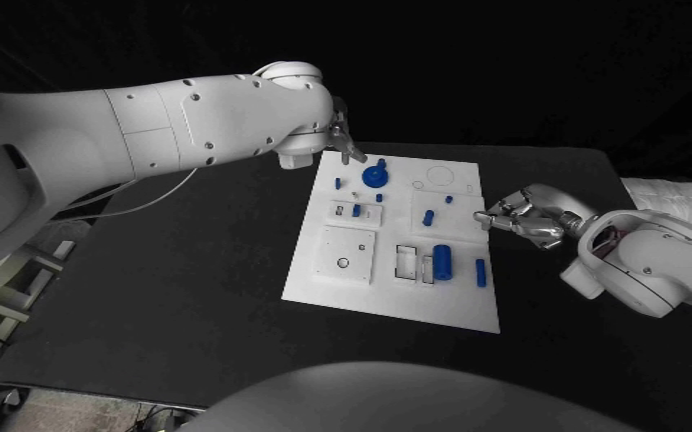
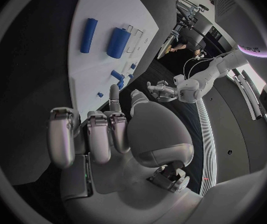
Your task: Assemble the parts on the task board
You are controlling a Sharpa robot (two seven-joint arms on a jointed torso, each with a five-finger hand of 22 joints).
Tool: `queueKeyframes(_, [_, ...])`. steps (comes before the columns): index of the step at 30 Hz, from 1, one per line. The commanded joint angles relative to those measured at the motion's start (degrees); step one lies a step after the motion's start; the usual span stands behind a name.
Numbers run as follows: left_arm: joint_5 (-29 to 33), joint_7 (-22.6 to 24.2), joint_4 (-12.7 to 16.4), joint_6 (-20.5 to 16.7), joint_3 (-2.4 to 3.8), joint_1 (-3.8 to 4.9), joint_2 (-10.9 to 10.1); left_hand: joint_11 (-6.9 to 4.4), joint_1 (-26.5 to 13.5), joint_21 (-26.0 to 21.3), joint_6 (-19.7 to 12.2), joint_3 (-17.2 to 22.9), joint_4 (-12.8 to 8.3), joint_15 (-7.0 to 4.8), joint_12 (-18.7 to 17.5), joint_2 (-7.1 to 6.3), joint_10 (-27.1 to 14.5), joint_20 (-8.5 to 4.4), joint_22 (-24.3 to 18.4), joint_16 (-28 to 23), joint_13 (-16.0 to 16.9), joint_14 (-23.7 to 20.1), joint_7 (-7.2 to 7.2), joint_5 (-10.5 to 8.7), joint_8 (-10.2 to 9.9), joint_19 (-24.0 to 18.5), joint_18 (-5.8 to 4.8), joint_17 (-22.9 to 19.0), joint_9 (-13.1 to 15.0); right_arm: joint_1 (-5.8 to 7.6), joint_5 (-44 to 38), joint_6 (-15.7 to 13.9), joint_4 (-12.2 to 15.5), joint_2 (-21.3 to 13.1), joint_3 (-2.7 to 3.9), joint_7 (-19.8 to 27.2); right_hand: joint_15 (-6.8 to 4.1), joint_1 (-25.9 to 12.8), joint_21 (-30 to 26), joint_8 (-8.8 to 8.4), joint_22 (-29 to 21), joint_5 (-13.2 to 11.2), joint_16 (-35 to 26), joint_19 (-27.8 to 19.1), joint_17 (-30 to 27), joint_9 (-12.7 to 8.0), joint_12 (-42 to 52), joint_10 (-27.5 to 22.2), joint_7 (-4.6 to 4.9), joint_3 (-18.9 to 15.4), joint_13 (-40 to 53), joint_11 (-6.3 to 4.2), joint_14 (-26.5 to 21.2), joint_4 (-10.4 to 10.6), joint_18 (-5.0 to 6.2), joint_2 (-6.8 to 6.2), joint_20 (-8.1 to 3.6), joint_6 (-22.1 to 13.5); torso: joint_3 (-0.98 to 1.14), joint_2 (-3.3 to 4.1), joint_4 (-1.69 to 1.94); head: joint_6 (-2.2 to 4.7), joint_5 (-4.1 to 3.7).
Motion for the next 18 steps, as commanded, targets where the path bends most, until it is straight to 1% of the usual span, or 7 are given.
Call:
queueKeyframes(1, [1.6,0.9,-4.2,4.4,-0.36,0.25,1.9,0.32,3.7,0.7,0.5,1.9,-0.7,0.55,0.1,-0.37,6.0,0.28,13.0,0.1,15.1,5.9,0.3,1.26,-1.9,3.2,-0.62,15.1,-2.2,-0.04,0.0,-0.7,0.2,0.1,0.0,1.7,0.37,0.4,0.2,-0.32,12.4,0.2,0.2,0.2,15.1,-0.1,0.2,6.1,0.26,-0.3,15.1,0.34,5.9,0.1,0.34,0.08,0.02,-0.1,0.01,0.12,-0.06,-0.01,0.08])
queueKeyframes(3, [0.1,1.4,-6.8,5.6,-0.5,-0.19,3.2,0.23,5.5,1.2,1.6,3.1,-0.8,0.53,0.1,-1.0,6.0,0.3,13.1,0.1,15.1,5.9,0.19,2.03,-2.7,3.4,-0.72,15.1,-3.3,-0.03,0.1,-0.8,0.4,0.1,0.0,1.9,0.37,0.3,0.3,-0.33,12.4,0.2,0.2,0.3,15.1,-0.1,0.2,6.1,0.26,-0.4,15.1,0.34,5.9,0.2,0.32,0.1,0.02,-0.1,-0.04,0.15,0.02,-0.01,-0.17])
queueKeyframes(6, [-2.8,1.3,-11.3,8.1,-0.43,-1.7,5.7,-0.1,6.4,1.5,3.9,4.3,0.1,0.35,0.1,-2.1,6.0,0.28,13.2,0.1,15.1,5.9,-0.18,0.22,-3.2,3.4,-0.77,15.1,-4.8,-0.03,0.3,-0.9,0.7,0.0,0.0,2.2,0.37,0.3,0.3,-0.34,12.4,0.2,0.2,0.4,15.1,-0.1,0.2,6.1,0.26,-0.4,15.1,0.34,5.9,0.2,0.3,0.12,0.02,-0.1,-0.03,0.11,0.0,-0.01,-0.43])
queueKeyframes(7, [-3.8,1.1,-13.2,9.1,-0.35,-2.48,6.8,-0.21,6.1,1.5,5.0,4.6,0.3,0.23,0.1,-2.53,6.0,0.2,13.1,0.1,15.1,5.9,-0.36,-0.6,-3.2,3.4,-0.75,15.1,-5.2,-0.02,0.3,-0.9,0.8,-0.1,0.0,2.2,0.37,0.3,0.4,-0.36,12.4,0.2,0.2,0.4,15.1,-0.1,0.2,6.1,0.26,-0.4,15.1,0.34,5.9,0.2,0.29,0.15,0.02,-0.1,-0.05,0.16,-0.01,-0.01,-0.53])
queueKeyframes(9, [-5.1,1.0,-15.5,9.8,-0.26,-3.44,8.1,-0.39,5.7,1.4,6.1,4.7,0.3,0.15,0.1,-2.78,6.0,0.12,13.1,0.1,15.1,5.9,-0.59,-1.06,-3.0,3.4,-0.73,15.1,-5.3,-0.02,0.3,-0.9,1.0,-0.2,0.01,2.3,0.37,0.3,0.4,-0.37,12.5,0.2,0.2,0.4,15.1,-0.1,0.2,6.1,0.26,-0.4,15.1,0.34,5.9,0.2,0.28,0.17,0.02,0.0,-0.03,0.15,0.07,-0.01,-0.56])
queueKeyframes(14, [-8.9,1.8,-21.6,9.2,-0.06,-5.47,11.3,-1.17,5.2,1.4,8.3,5.0,0.3,-0.4,0.1,-4.21,6.0,-0.38,13.1,0.1,15.1,5.9,-1.54,-1.08,-1.1,3.4,-0.71,15.1,-3.6,0.0,0.4,-0.8,1.1,-0.3,0.01,2.3,0.37,0.2,0.4,-0.39,12.5,0.2,0.2,0.4,15.1,-0.1,0.2,6.1,0.26,-0.5,15.1,0.34,5.9,0.2,0.28,0.23,0.02,0.0,-0.05,0.17,0.0,-0.01,-0.41])
queueKeyframes(18, [-11.0,2.4,-25.3,9.0,0.04,-6.17,13.2,-1.2,4.0,1.3,7.4,5.2,0.4,-0.55,0.1,-5.0,6.0,-0.59,13.1,0.1,15.1,5.9,-1.55,-1.31,-0.3,3.3,-0.68,15.1,-1.9,0.0,0.4,-0.7,1.1,-0.3,0.01,2.2,0.37,0.1,0.4,-0.42,12.4,0.2,0.2,0.4,15.1,-0.1,0.2,6.1,0.27,-0.5,15.1,0.34,5.9,0.3,0.29,0.29,0.02,0.0,-0.03,0.17,-0.01,-0.01,-0.25])
